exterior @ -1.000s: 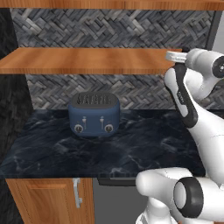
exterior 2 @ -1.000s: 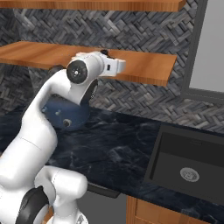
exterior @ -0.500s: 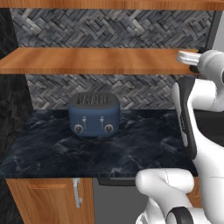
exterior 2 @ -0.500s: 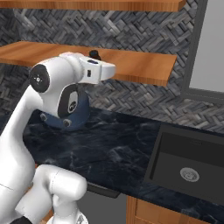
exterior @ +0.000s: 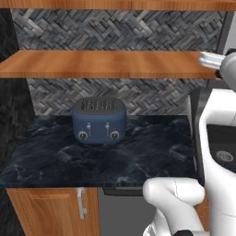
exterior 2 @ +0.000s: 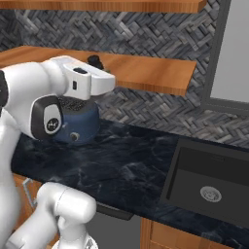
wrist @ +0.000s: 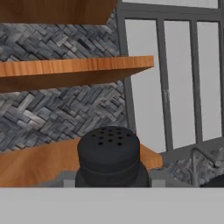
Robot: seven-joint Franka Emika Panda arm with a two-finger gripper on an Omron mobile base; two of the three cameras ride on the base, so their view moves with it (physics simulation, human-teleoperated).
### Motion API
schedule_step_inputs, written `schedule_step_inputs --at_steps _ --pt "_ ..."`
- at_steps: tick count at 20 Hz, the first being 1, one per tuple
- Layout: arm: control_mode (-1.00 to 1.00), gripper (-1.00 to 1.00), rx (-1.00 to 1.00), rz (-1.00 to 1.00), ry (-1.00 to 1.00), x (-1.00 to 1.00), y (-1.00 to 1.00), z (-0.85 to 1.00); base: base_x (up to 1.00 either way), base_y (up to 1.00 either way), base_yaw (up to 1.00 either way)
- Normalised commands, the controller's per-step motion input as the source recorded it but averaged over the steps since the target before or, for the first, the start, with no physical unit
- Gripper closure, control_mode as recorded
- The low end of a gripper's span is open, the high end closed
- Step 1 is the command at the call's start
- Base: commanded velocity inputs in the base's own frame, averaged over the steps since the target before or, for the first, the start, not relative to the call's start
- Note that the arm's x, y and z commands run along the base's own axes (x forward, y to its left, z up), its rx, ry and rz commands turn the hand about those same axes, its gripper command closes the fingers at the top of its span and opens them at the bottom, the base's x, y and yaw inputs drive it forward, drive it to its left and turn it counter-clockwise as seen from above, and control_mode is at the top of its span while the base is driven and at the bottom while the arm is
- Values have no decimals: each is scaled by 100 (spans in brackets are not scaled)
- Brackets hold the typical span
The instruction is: Collect the paprika, ketchup, and shaker from the cabinet and place them next to the stove.
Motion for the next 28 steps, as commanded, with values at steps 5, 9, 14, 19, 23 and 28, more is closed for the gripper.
schedule_step_inputs --at_steps 5,9,14,19,23,28 --pt "-100 100 0 -18 0 -58 0 -1 0 0 0" --pt "-100 100 0 -16 0 -61 -12 -18 0 0 0" --pt "-100 100 1 -14 0 -46 -11 -25 0 0 0" --pt "100 100 2 -10 0 -16 -10 -14 -5 -10 -9" --pt "100 100 0 0 0 0 0 0 -7 -26 -37" --pt "100 100 0 0 0 0 0 0 0 -29 -41"
